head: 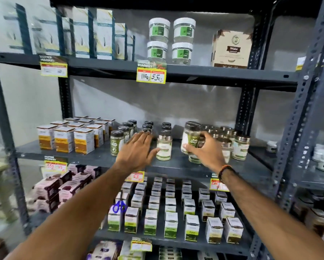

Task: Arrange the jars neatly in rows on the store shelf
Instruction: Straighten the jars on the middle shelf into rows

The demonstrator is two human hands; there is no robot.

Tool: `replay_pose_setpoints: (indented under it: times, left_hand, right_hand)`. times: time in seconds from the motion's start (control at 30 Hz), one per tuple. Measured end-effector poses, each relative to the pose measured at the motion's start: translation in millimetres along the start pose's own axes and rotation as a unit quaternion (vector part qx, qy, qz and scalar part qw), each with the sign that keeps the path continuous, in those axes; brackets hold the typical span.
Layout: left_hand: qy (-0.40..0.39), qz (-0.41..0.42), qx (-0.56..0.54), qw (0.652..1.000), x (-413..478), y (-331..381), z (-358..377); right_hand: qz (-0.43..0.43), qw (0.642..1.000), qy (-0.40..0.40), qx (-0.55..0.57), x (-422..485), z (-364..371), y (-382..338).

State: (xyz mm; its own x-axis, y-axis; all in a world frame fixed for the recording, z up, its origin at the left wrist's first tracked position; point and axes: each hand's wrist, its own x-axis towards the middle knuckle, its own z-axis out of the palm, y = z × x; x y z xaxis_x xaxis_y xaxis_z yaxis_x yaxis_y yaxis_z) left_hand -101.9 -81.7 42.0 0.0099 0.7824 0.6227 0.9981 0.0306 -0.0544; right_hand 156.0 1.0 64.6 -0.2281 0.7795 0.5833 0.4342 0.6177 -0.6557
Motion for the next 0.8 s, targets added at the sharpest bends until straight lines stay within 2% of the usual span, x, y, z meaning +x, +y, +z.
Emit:
replay_pose_setpoints:
  times: [0.17, 0.33, 0.53, 0.8]
  left_hand:
    - [0.009, -0.024, 0.016, 1.0, -30, -59, -1]
    - [-0.017, -0.072, 0.023, 0.997, -52, -108, 16]
    - [-0.051, -0.11, 0.024, 0.992, -55, -145, 48]
    - [-0.122, -0.105, -0.01, 0.987, -49, -167, 81]
  right_hand:
    - [-0.012, 0.999, -0.04, 0.026, -4, 80, -15]
    - [-0.007, 0.998, -0.055, 0.016, -9, 130, -19]
    - [0.012, 0.999, -0.041, 0.017, -2, 157, -13]
    - [0.002, 1.0, -0.001, 0.016, 4, 177, -7]
